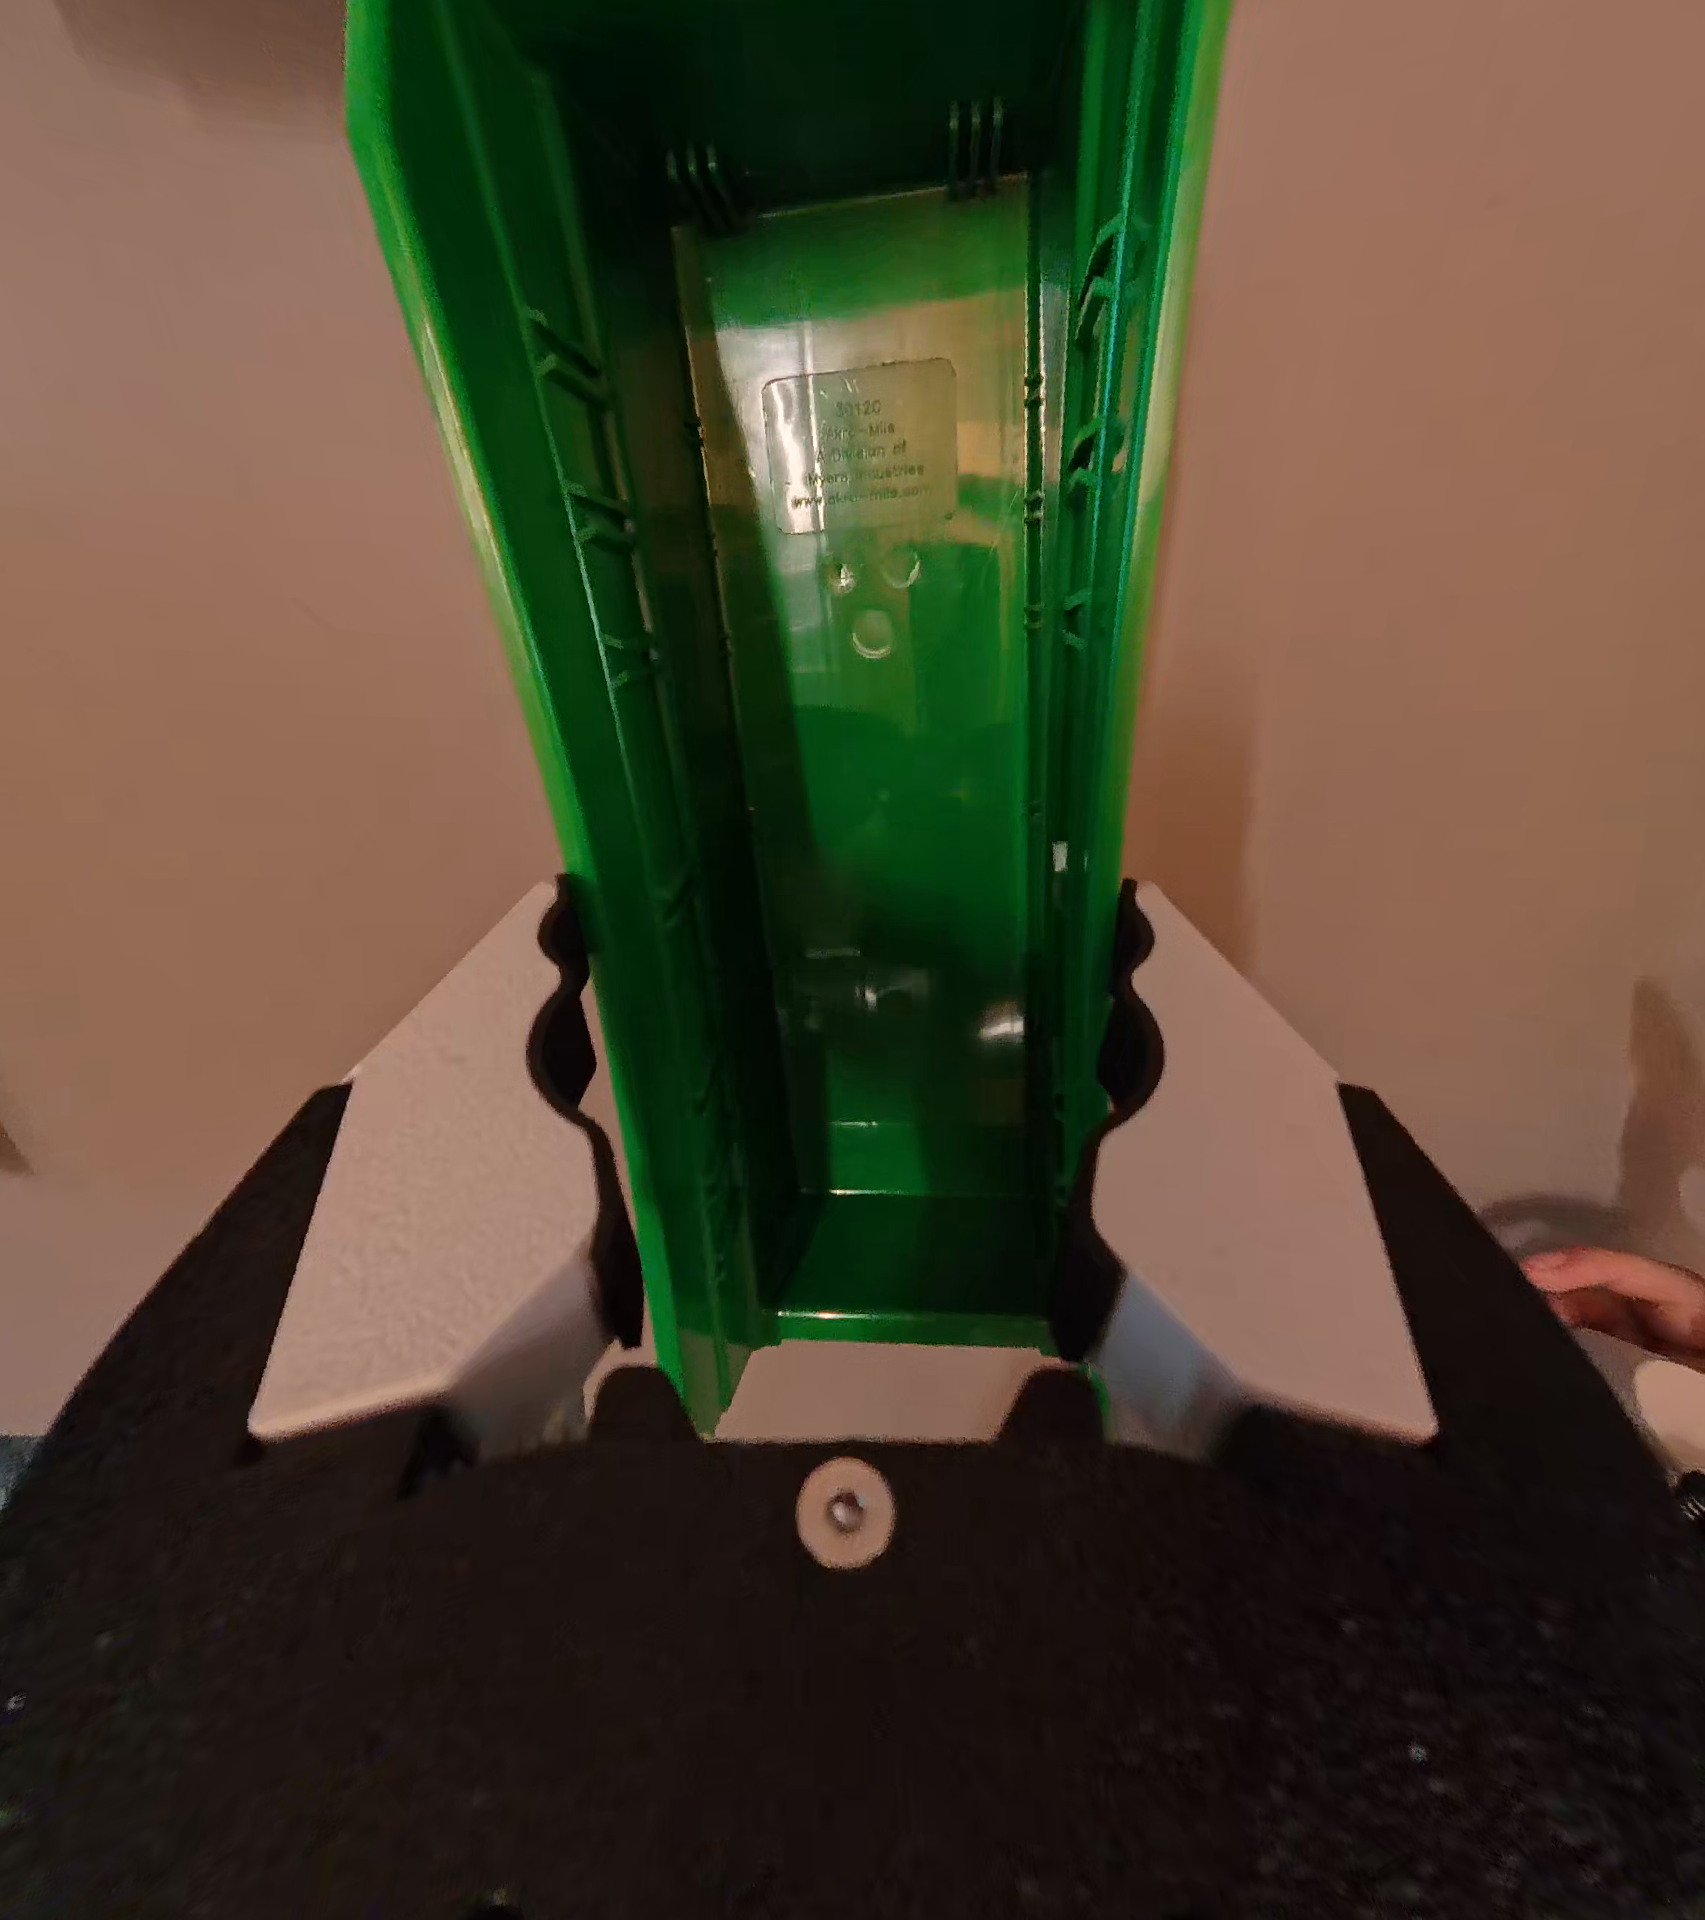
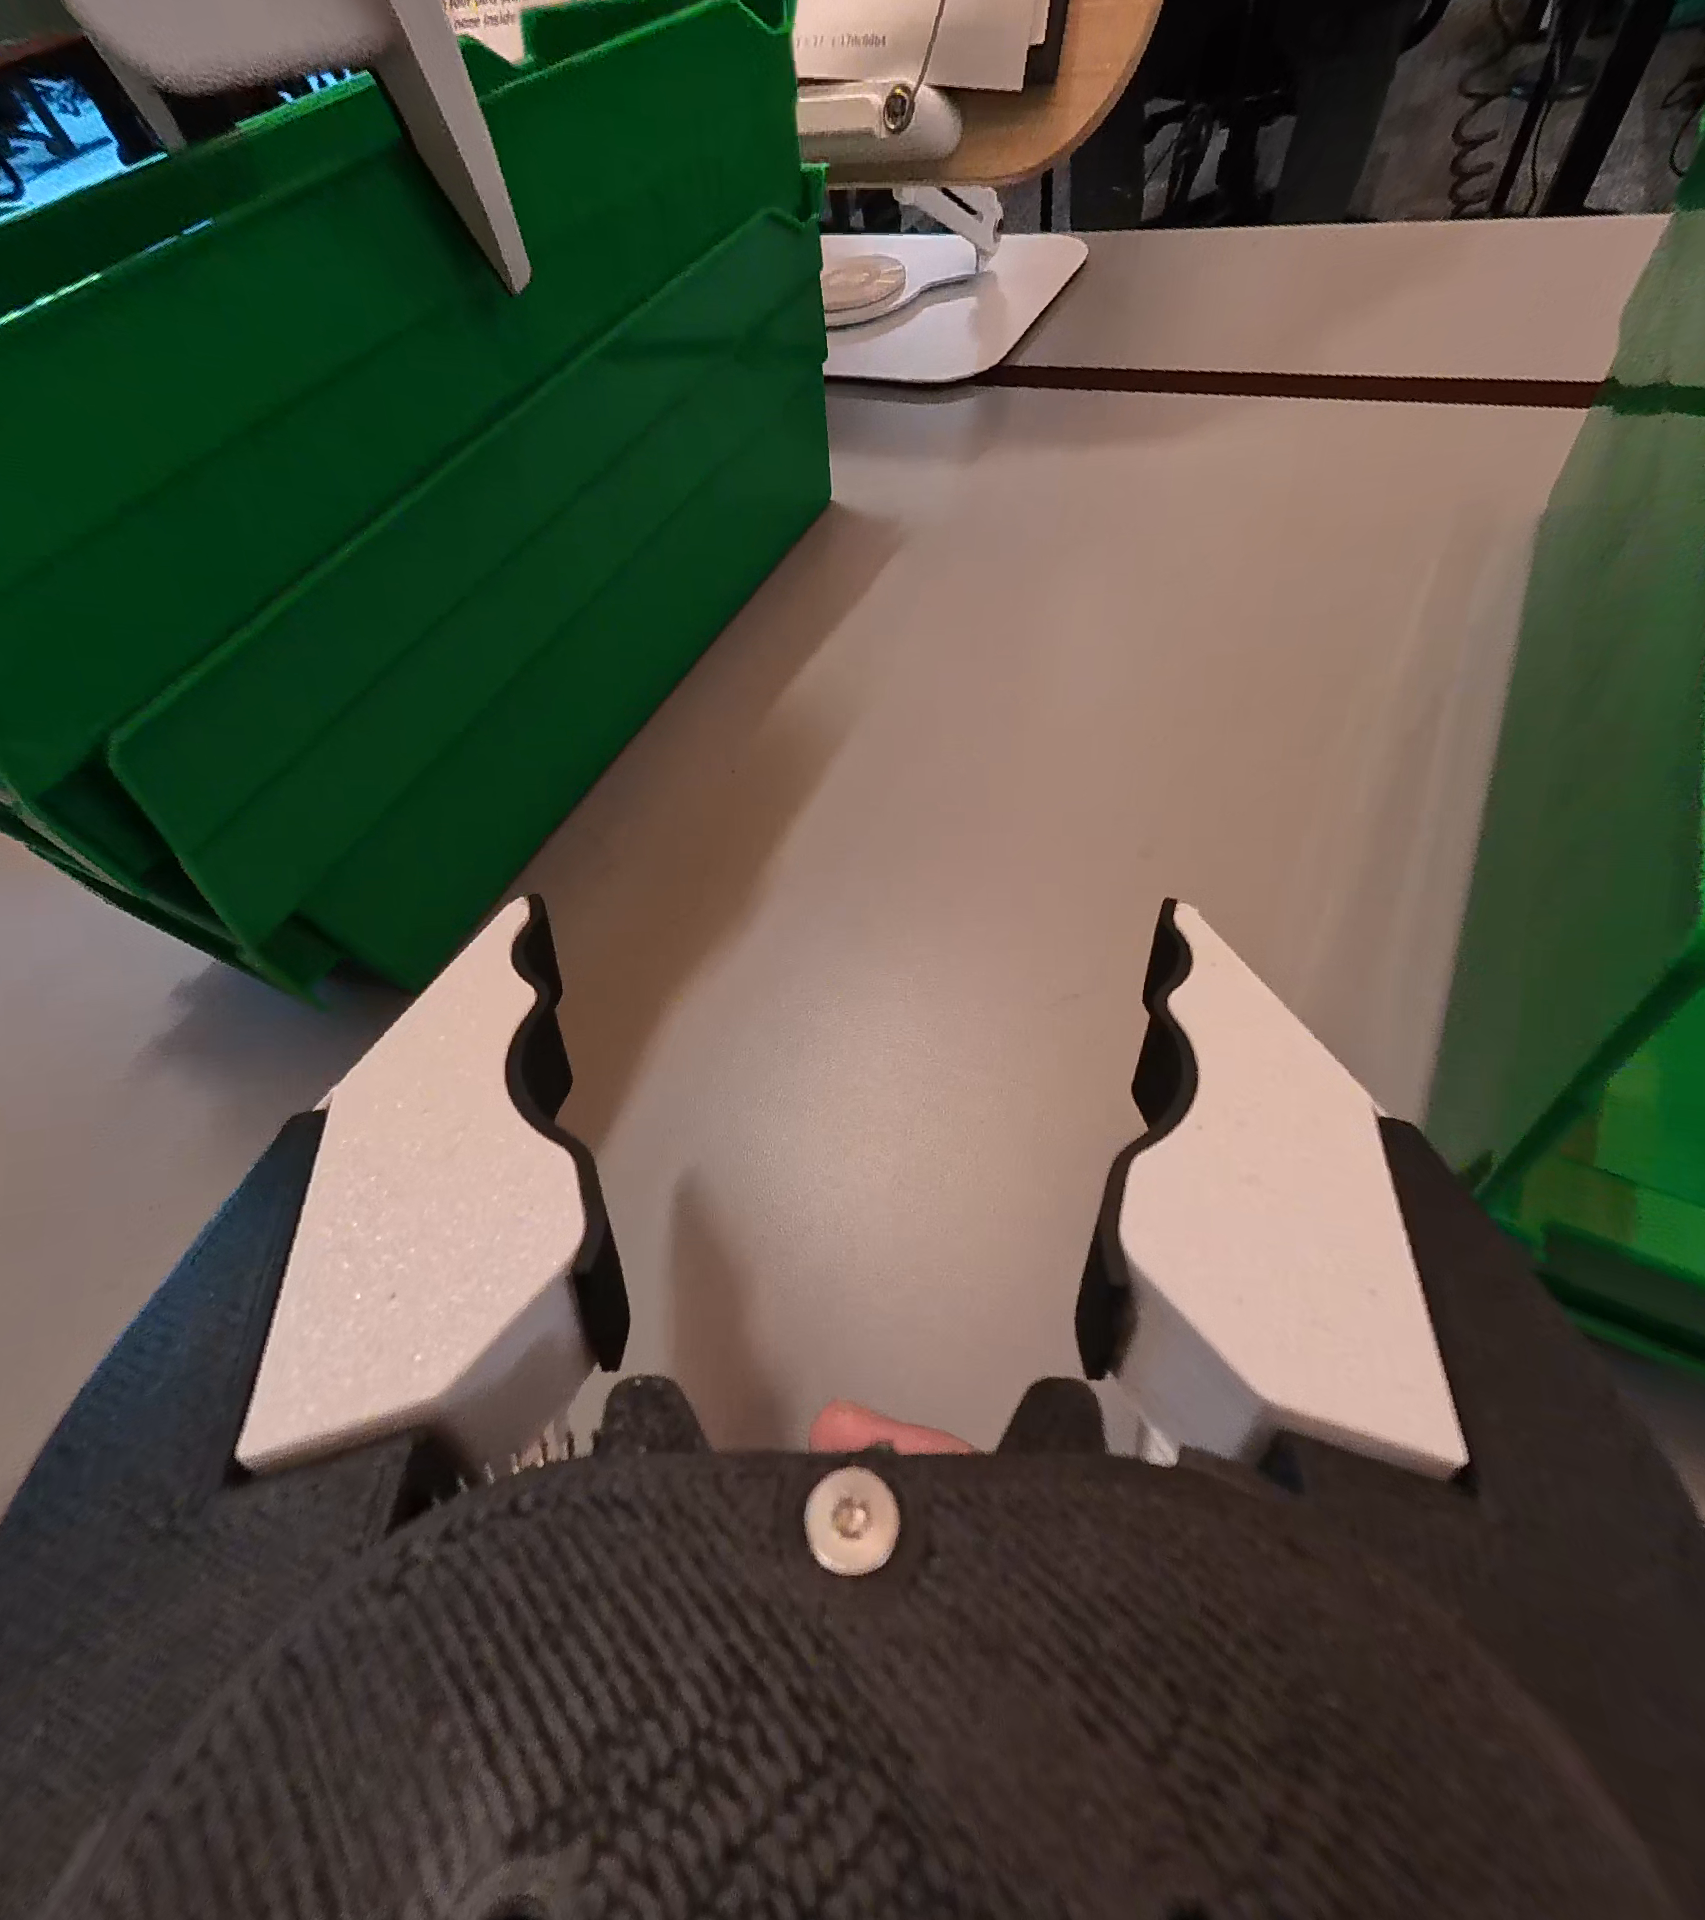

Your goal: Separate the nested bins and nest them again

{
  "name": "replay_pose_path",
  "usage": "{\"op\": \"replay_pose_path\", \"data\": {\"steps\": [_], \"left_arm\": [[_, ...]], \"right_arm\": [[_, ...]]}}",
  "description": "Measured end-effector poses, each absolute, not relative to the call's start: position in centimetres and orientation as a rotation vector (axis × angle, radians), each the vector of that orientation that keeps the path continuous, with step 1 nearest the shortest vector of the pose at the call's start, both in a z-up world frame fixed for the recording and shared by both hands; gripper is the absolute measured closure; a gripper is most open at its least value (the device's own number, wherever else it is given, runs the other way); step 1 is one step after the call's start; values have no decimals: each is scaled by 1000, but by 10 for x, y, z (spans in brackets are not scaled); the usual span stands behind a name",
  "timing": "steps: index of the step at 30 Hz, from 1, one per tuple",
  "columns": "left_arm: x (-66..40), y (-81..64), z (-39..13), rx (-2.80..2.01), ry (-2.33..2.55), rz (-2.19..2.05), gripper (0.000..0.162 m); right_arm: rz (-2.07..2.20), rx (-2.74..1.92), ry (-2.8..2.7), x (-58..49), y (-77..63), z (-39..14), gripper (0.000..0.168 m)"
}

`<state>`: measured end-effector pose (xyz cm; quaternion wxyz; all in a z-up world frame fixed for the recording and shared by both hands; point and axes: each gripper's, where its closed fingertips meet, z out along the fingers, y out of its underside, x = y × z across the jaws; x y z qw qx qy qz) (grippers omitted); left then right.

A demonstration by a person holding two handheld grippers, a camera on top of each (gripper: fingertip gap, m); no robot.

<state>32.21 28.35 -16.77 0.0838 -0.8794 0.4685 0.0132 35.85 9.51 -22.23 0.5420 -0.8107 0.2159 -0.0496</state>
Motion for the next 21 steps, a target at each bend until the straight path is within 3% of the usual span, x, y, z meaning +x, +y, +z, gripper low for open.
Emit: {"op": "replay_pose_path", "data": {"steps": [12, 21], "left_arm": [[328, 288, -166, -2438, 1310, -125, 66], [331, 285, -168, -2392, 1303, -158, 53]], "right_arm": [[-114, -1939, 528, 361, 95, -229, 57], [-122, -1953, 524, 361, 95, -233, 57]]}}
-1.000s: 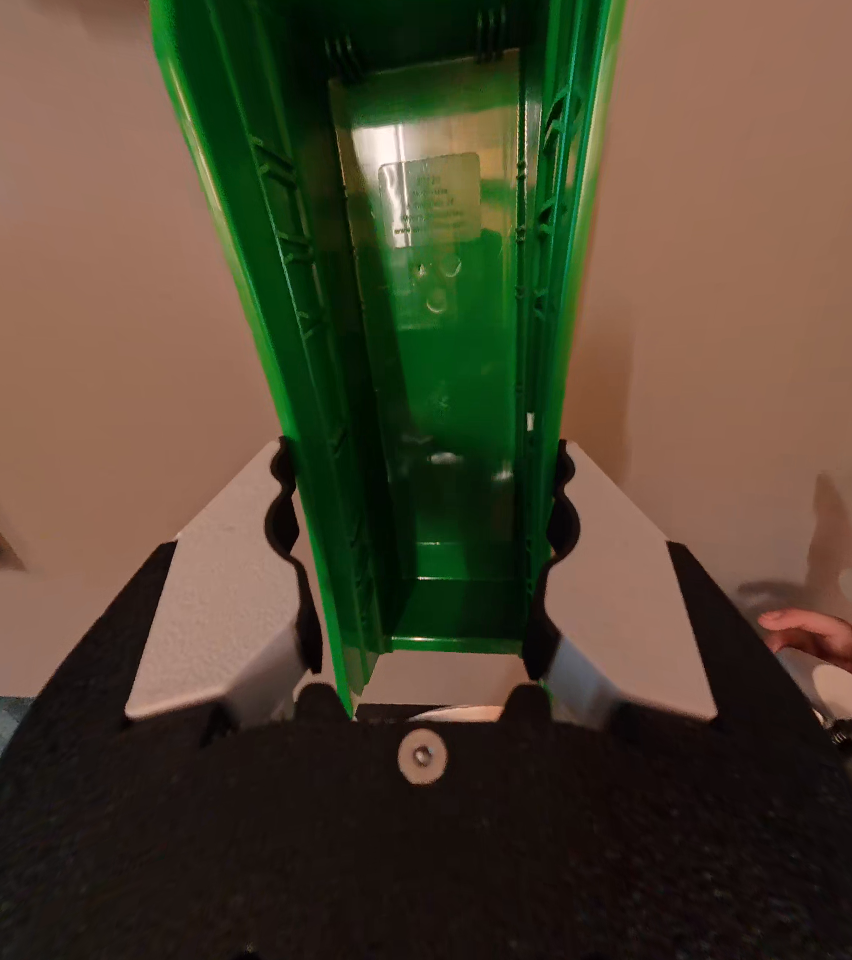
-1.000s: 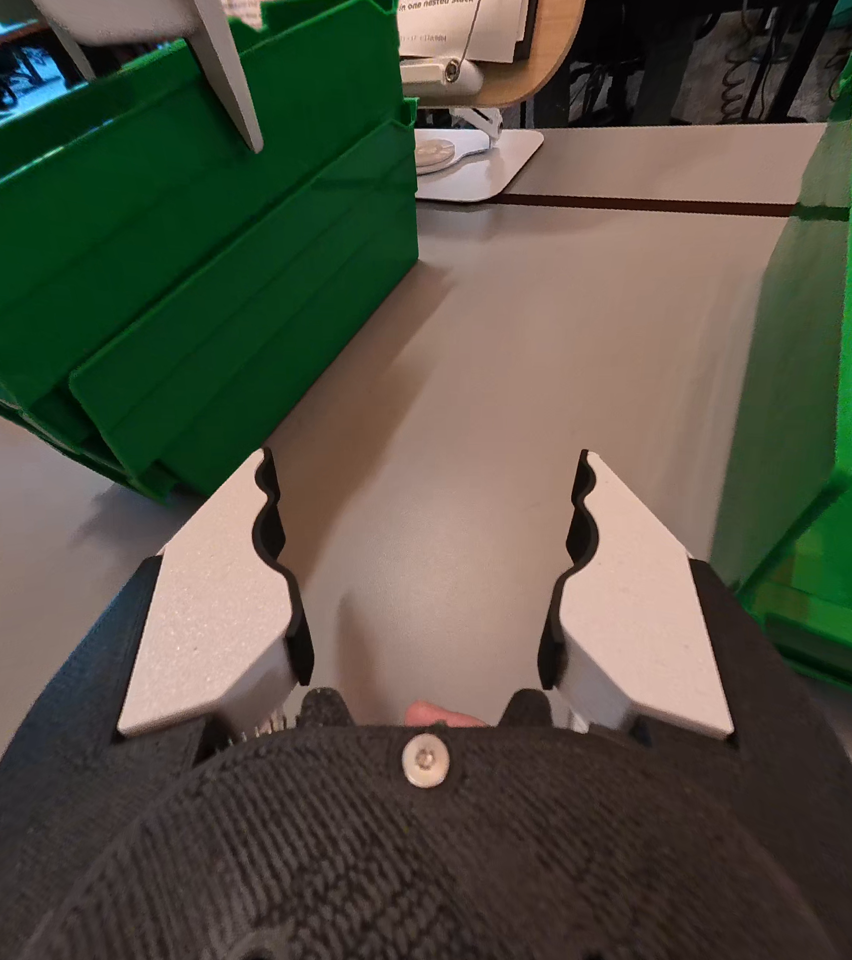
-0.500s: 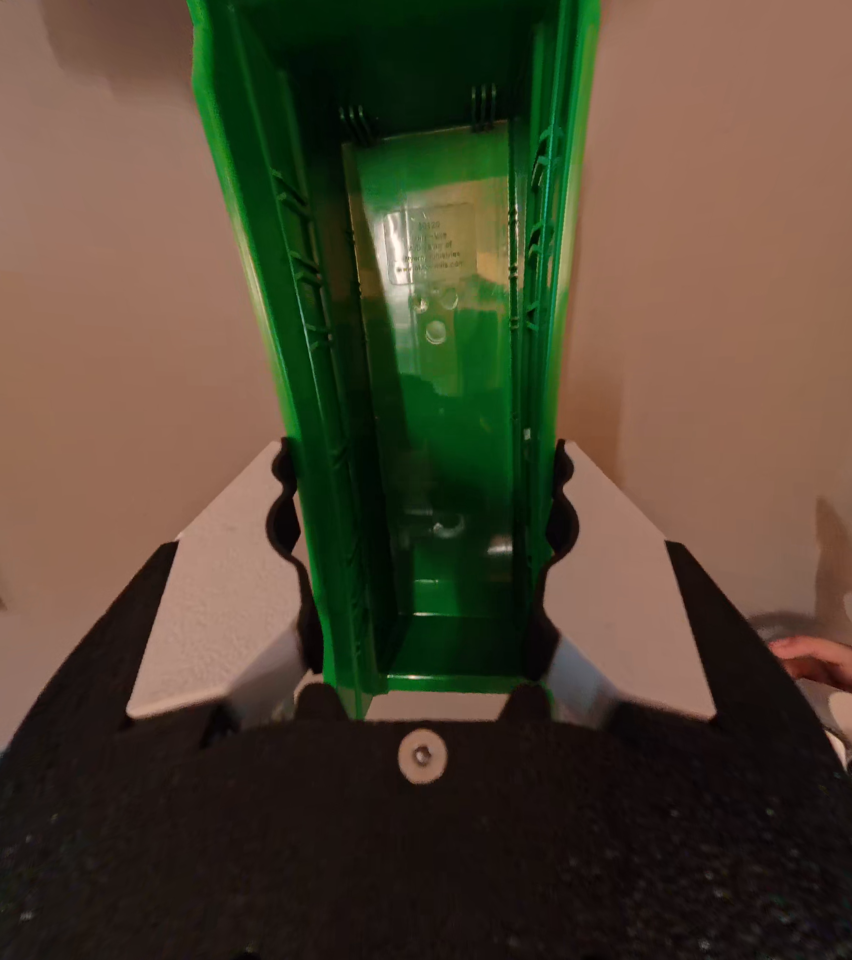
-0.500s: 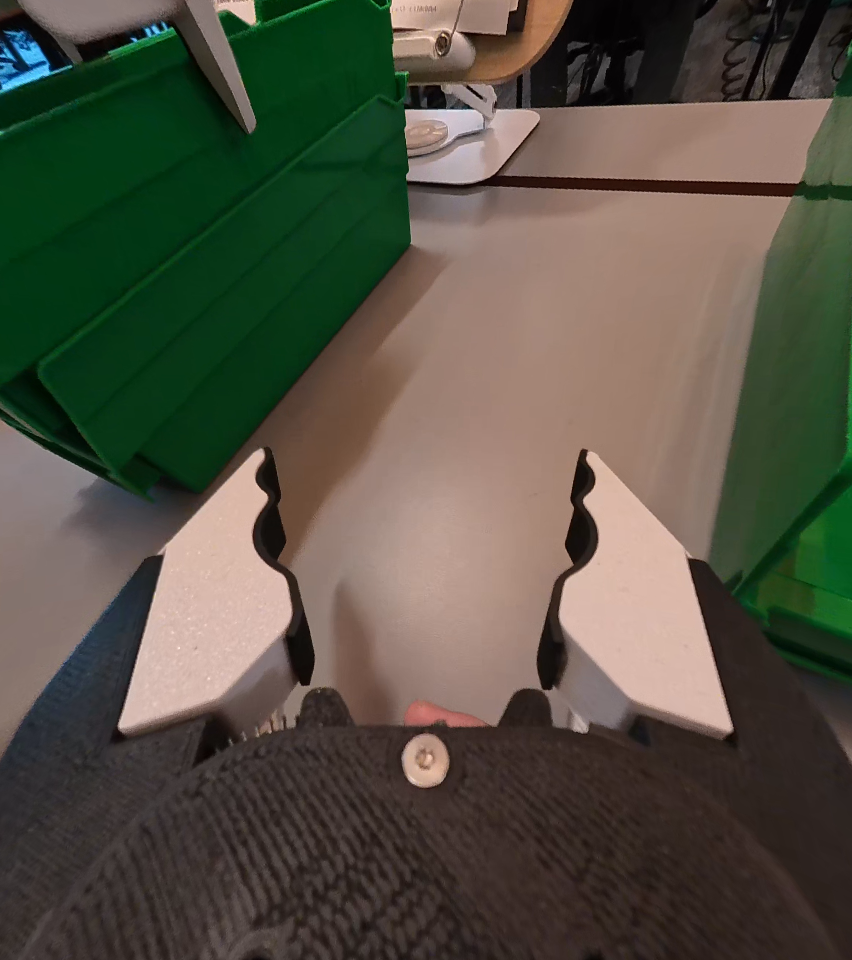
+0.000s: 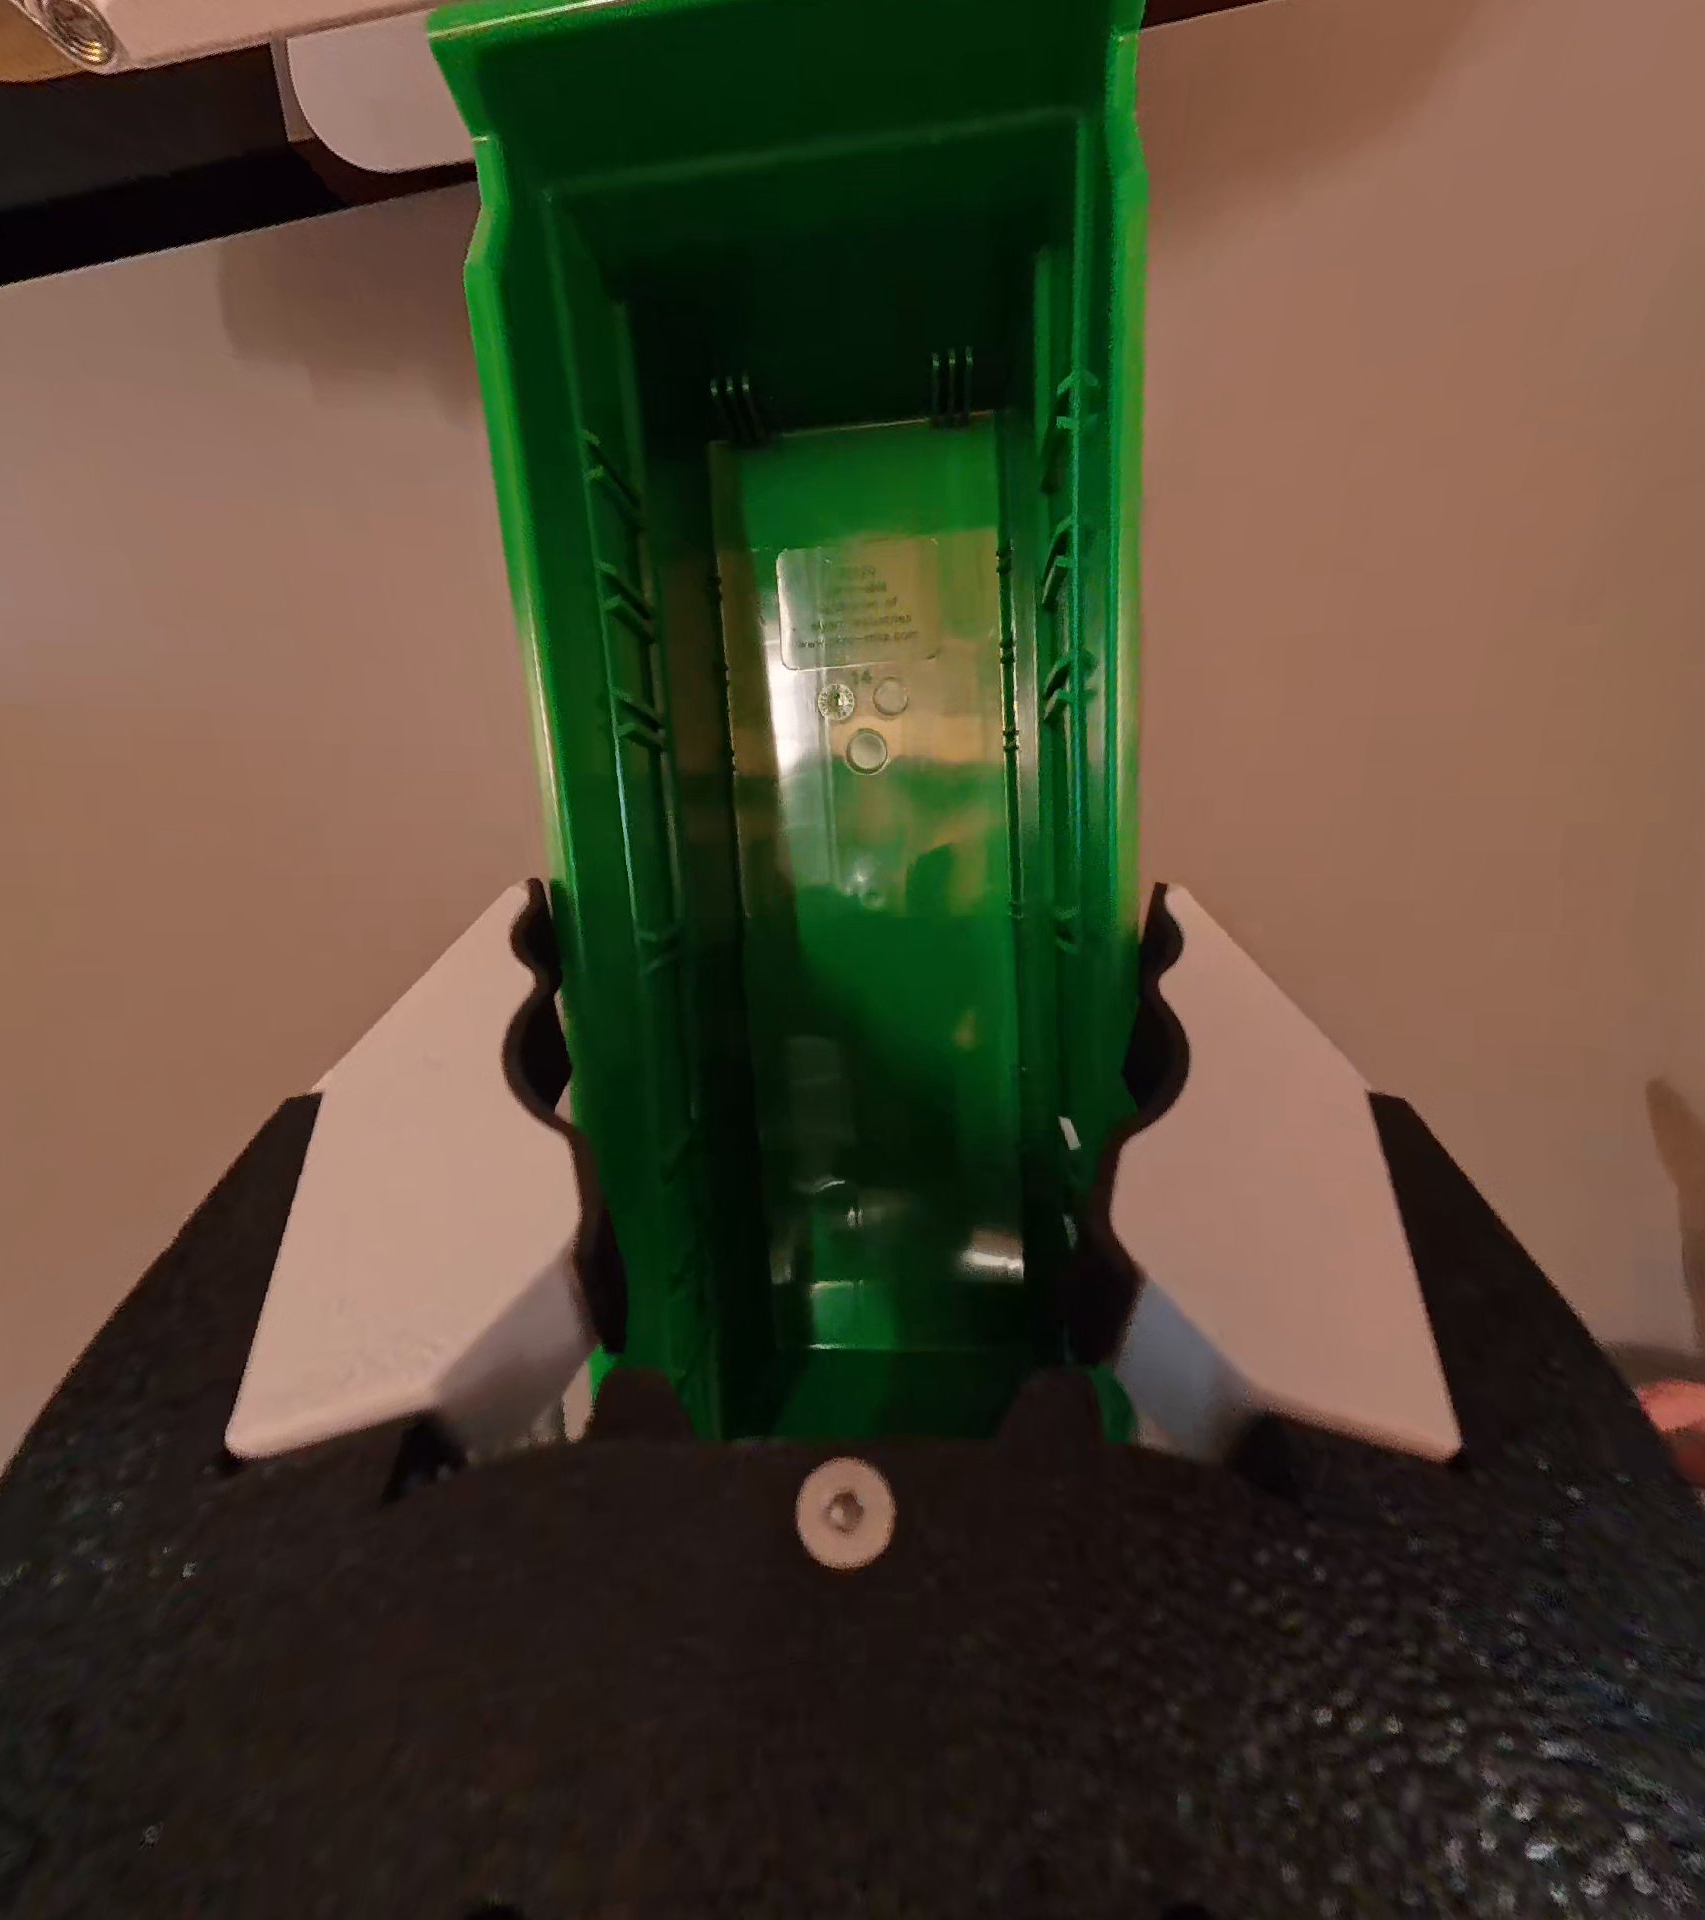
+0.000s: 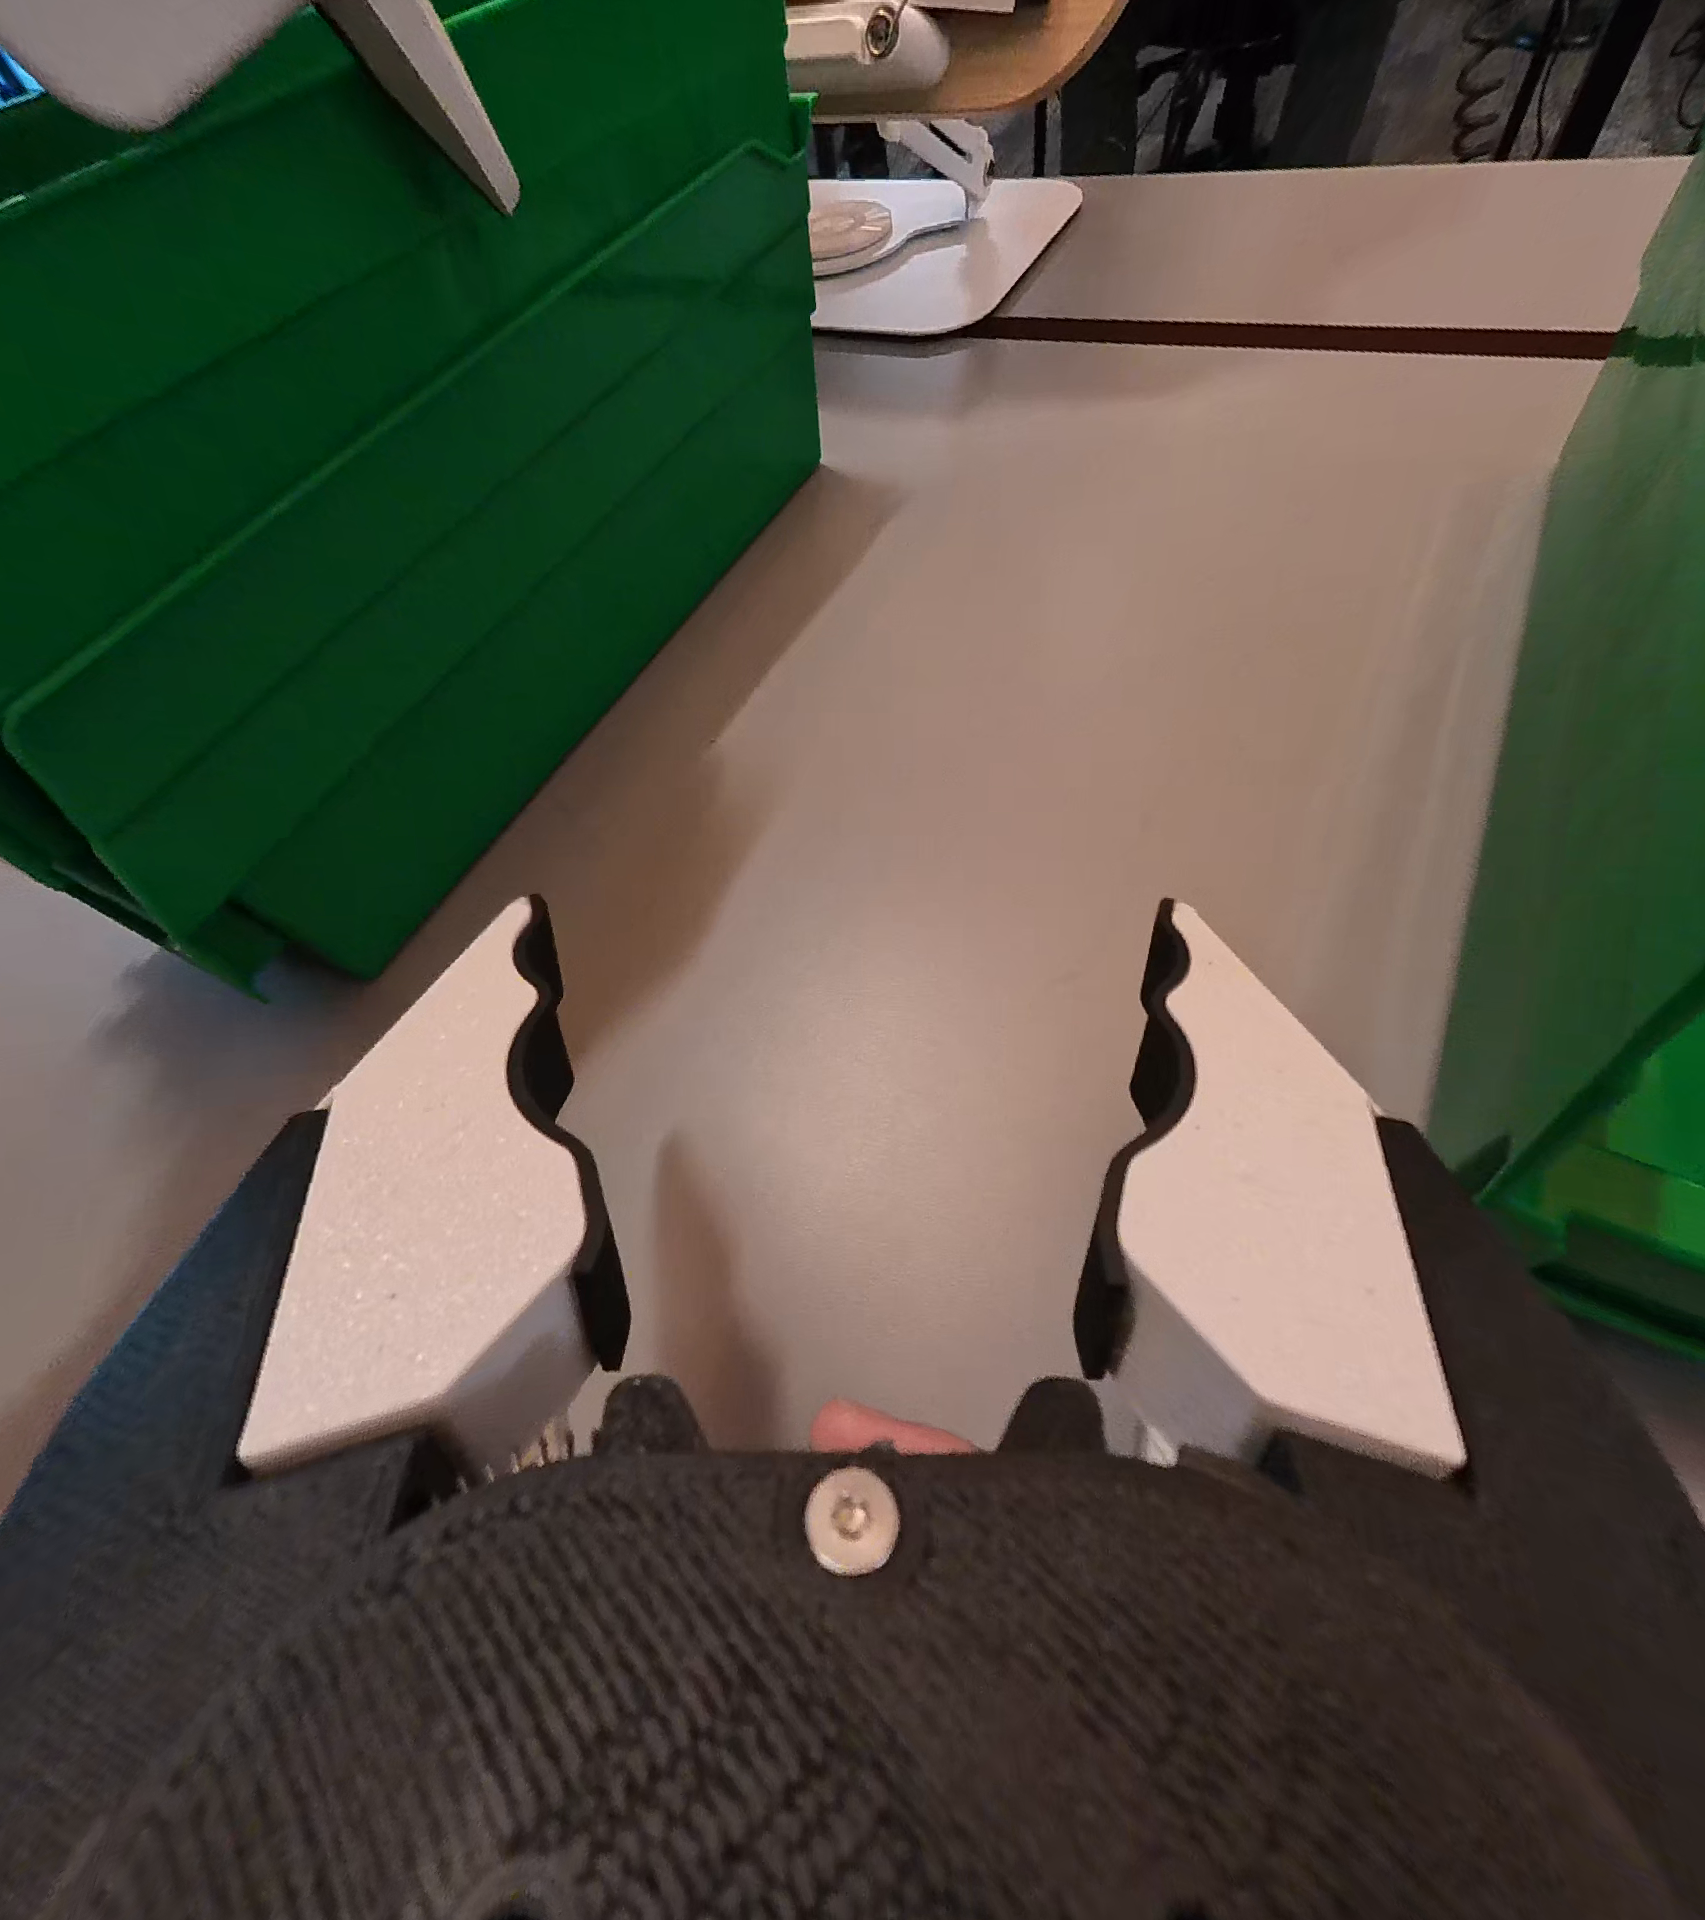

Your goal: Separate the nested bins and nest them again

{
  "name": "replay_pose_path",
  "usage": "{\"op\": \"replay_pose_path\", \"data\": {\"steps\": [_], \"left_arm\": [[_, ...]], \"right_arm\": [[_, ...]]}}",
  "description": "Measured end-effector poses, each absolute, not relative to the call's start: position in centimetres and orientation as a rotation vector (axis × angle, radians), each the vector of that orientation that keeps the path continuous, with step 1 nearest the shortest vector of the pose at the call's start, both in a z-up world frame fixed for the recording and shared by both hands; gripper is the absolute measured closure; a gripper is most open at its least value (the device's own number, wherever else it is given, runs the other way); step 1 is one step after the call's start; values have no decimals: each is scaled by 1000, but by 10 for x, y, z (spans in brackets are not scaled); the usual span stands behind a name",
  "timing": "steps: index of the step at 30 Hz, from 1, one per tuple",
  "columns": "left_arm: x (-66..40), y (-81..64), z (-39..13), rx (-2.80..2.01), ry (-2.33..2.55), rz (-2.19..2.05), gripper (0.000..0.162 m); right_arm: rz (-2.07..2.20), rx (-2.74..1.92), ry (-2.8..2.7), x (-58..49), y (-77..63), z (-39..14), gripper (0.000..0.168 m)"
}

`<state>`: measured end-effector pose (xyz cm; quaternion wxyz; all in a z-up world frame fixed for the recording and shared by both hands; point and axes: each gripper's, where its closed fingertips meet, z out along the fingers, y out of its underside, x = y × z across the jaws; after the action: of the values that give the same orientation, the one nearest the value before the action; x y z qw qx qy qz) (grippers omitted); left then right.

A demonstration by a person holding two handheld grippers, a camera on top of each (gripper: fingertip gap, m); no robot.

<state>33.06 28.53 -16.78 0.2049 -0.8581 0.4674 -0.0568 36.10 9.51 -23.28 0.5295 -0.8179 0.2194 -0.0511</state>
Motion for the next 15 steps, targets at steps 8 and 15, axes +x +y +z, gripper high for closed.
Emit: {"op": "replay_pose_path", "data": {"steps": [8, 15], "left_arm": [[309, 262, -146, -2388, 1389, -355, 53], [257, 253, -139, -2256, 1471, -375, 88]], "right_arm": [[-128, -1948, 555, 369, 88, -234, 57], [-123, -1955, 547, 368, 88, -235, 58]]}}
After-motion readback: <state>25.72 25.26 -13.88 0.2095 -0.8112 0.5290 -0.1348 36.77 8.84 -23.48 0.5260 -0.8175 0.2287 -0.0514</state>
